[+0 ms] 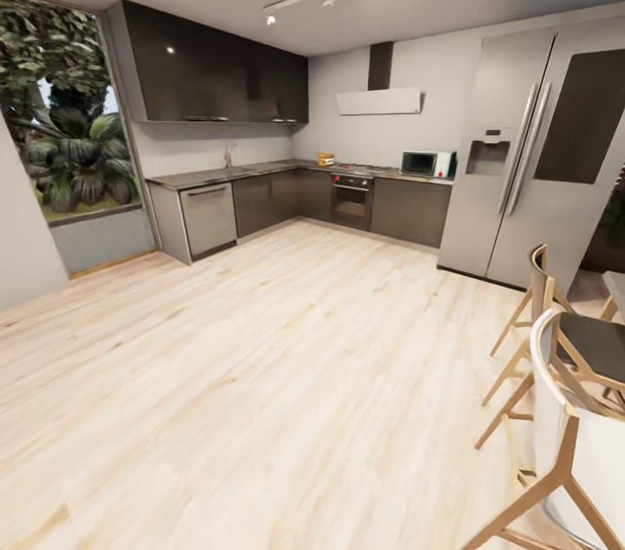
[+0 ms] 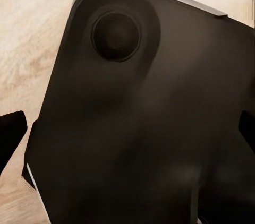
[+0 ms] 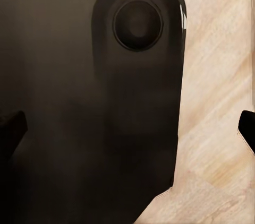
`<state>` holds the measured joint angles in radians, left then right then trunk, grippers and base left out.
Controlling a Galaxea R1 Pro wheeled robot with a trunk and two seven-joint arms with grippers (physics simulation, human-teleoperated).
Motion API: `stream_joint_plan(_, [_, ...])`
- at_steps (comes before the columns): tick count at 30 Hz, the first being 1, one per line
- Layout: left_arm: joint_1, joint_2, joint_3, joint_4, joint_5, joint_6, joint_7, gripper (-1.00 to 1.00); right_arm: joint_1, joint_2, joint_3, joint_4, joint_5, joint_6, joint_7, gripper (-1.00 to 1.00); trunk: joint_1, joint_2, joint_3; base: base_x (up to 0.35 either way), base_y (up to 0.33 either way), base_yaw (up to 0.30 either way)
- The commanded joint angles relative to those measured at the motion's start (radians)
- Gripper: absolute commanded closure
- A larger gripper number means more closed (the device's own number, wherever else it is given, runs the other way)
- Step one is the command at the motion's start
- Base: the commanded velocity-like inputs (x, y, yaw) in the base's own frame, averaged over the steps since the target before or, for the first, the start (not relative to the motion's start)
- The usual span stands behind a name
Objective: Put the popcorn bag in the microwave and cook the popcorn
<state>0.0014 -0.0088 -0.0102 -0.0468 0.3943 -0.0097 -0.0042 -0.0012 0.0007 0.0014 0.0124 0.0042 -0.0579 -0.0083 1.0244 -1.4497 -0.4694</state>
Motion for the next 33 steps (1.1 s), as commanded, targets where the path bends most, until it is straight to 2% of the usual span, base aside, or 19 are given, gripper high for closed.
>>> stream_joint_plan(1, [0.000, 0.000, -0.002, -0.001, 0.006, -0.001, 0.000, -1.00, 0.000, 0.000, 0.000, 0.001, 0.000, -0.006, -0.001, -1.00, 0.001, 0.000, -0.001, 0.322, 0.000, 0.000])
stream_joint_plan(33, [0.000, -0.002, -0.004, -0.001, 0.005, -0.001, 0.001, -1.00, 0.000, 0.000, 0.000, 0.001, 0.000, -0.011, -0.001, -1.00, 0.001, 0.000, -0.001, 0.322, 0.000, 0.000])
